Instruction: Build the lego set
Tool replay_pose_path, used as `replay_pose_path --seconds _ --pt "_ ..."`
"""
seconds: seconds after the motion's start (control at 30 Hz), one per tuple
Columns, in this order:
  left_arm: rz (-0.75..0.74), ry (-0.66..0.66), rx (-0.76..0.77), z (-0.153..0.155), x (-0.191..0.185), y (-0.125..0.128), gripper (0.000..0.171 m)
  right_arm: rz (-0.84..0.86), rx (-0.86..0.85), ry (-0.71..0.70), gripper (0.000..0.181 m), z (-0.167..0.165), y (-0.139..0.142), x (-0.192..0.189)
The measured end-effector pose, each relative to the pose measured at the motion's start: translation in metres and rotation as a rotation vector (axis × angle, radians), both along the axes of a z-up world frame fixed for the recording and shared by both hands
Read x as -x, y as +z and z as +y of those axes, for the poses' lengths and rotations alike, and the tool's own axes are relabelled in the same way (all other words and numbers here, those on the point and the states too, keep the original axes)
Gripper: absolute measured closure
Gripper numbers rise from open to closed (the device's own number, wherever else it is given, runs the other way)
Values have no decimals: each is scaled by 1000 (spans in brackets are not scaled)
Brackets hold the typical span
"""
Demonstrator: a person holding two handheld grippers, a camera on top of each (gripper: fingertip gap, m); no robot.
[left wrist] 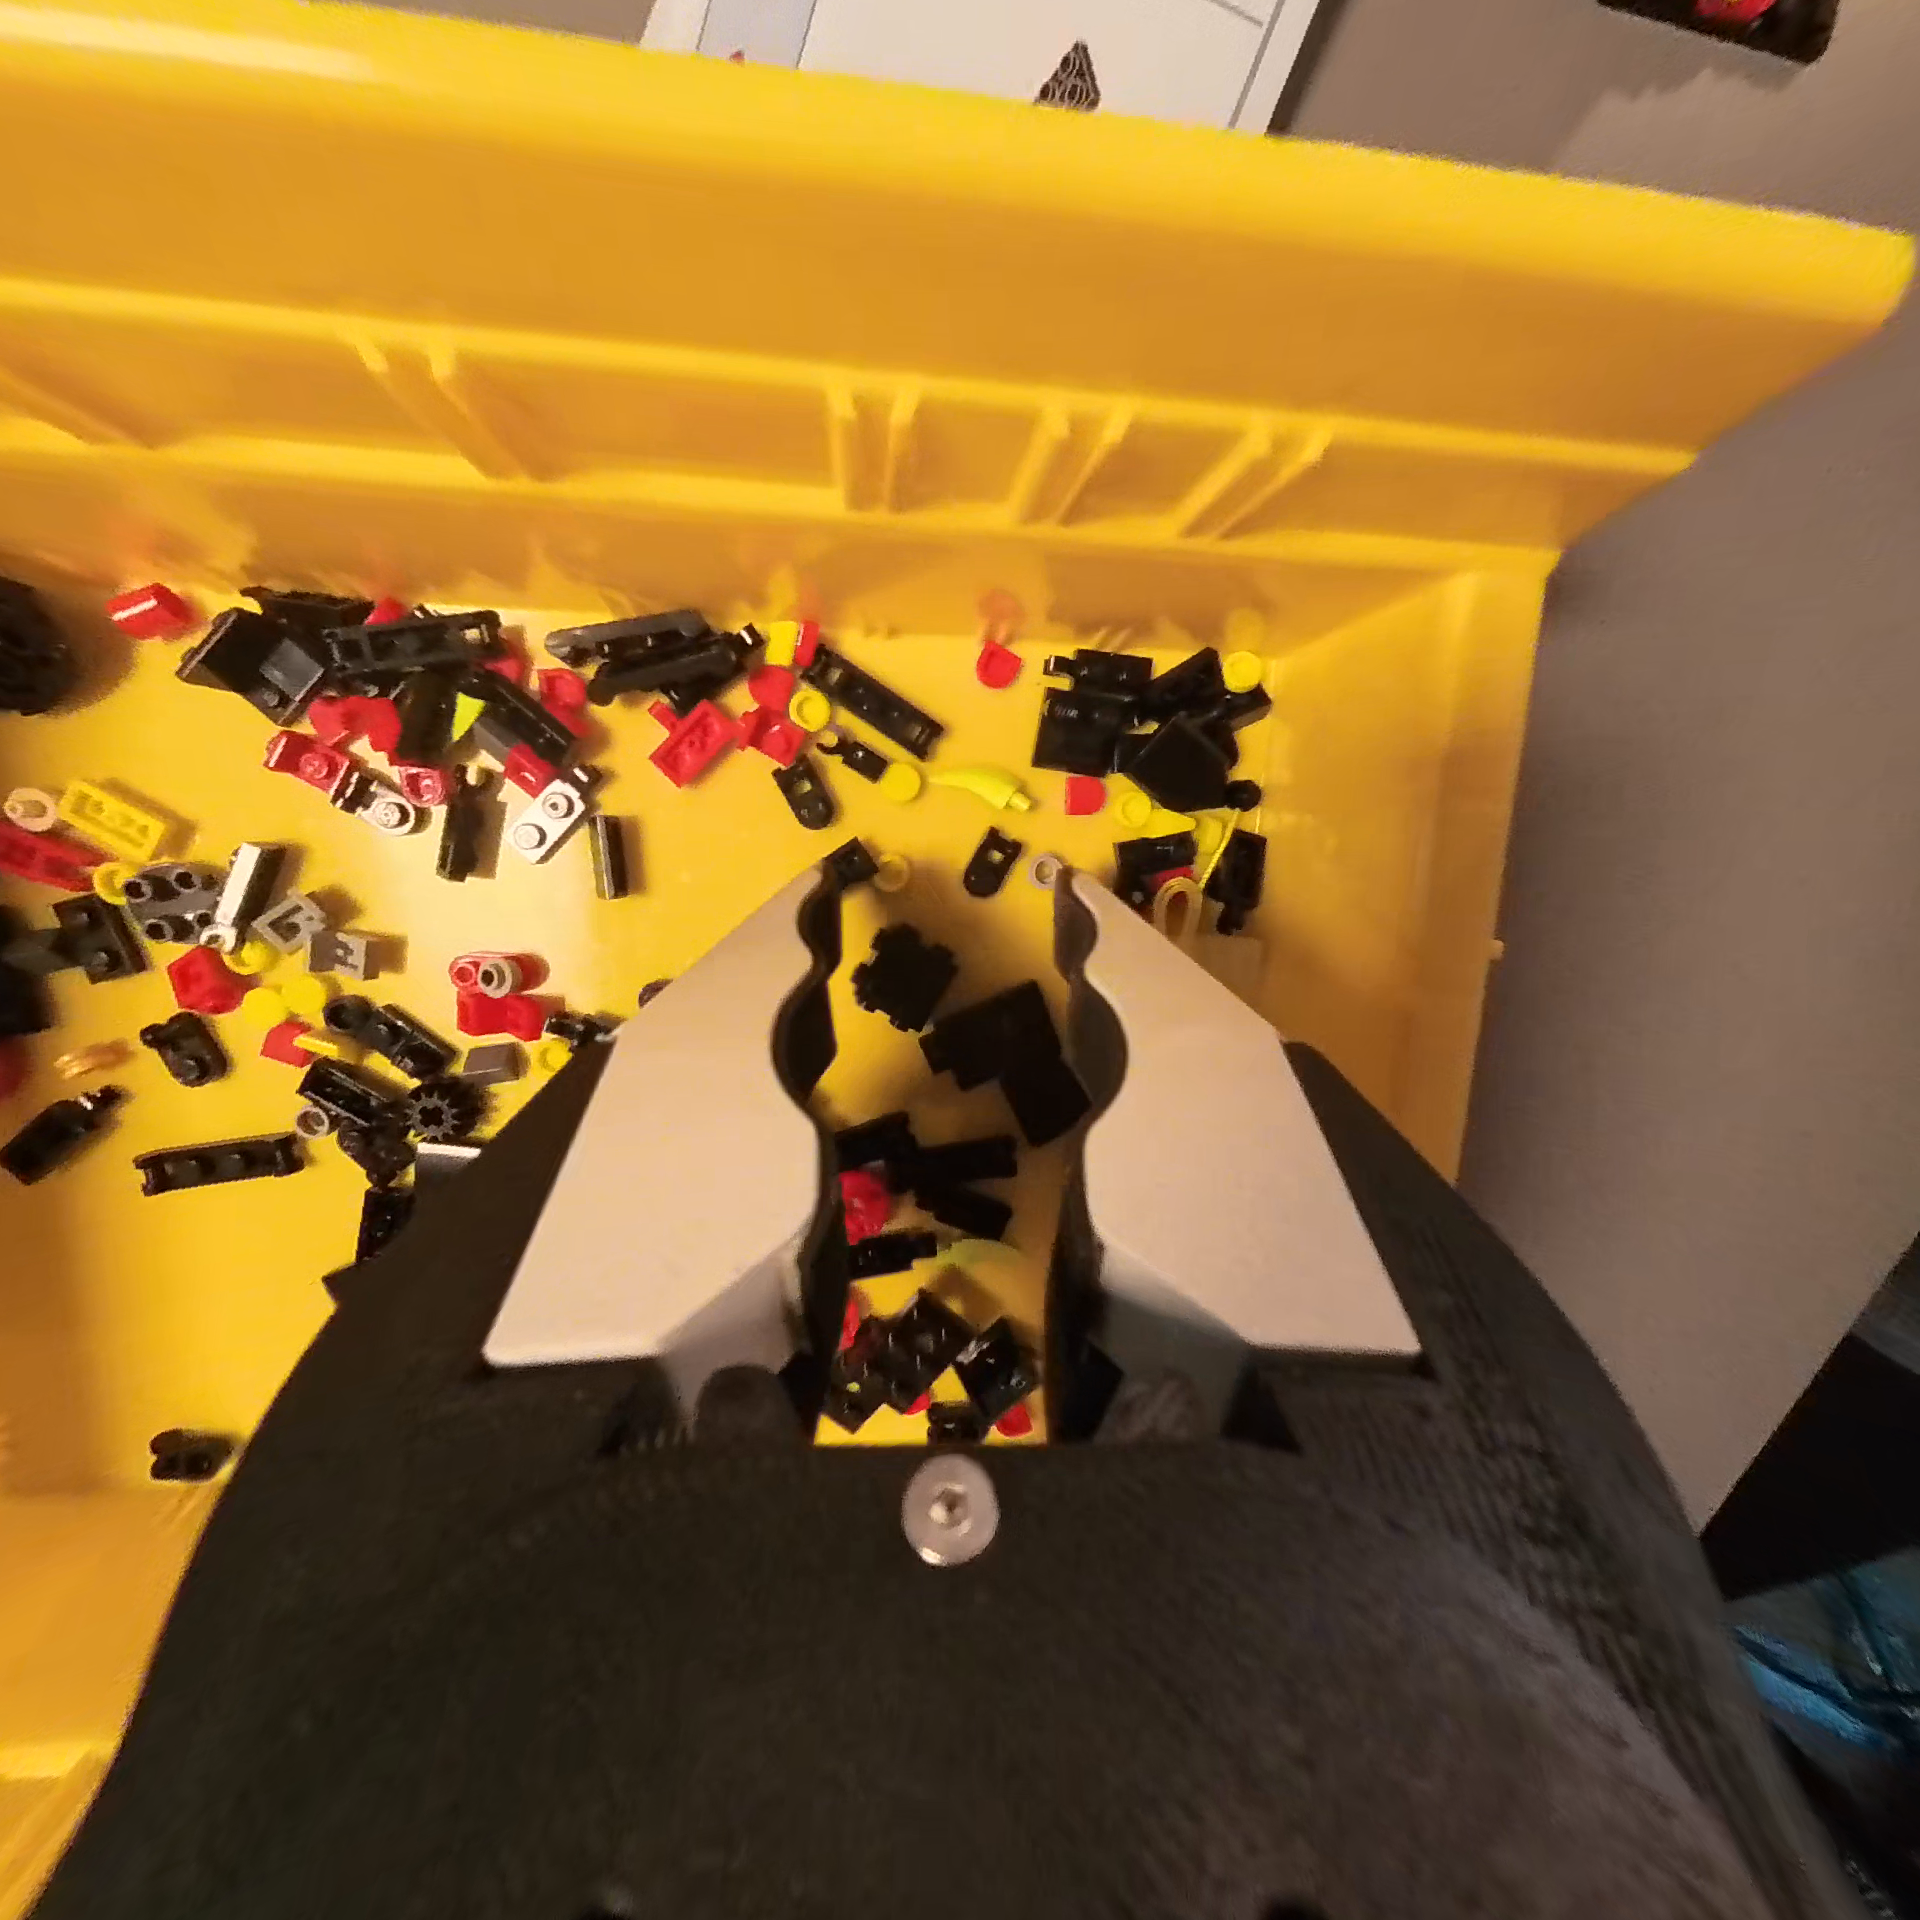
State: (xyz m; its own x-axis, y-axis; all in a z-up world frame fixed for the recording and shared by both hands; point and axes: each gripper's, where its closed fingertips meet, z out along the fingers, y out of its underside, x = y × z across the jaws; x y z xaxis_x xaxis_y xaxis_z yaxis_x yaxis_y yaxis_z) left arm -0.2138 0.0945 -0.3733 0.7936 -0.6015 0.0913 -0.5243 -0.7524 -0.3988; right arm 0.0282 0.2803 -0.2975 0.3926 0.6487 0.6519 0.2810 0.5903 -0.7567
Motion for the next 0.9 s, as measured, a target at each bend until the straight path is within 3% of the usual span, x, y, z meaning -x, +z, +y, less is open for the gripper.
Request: replay_pose_path --seconds 0.23,0.9 --pt "42 -81 -5 0 -3 -4 150 -4 -2 1 163 0 0 0" --pt "-28 -94 18 -7 -22 -13 153 -23 -14 5 163 -2 -2 1"
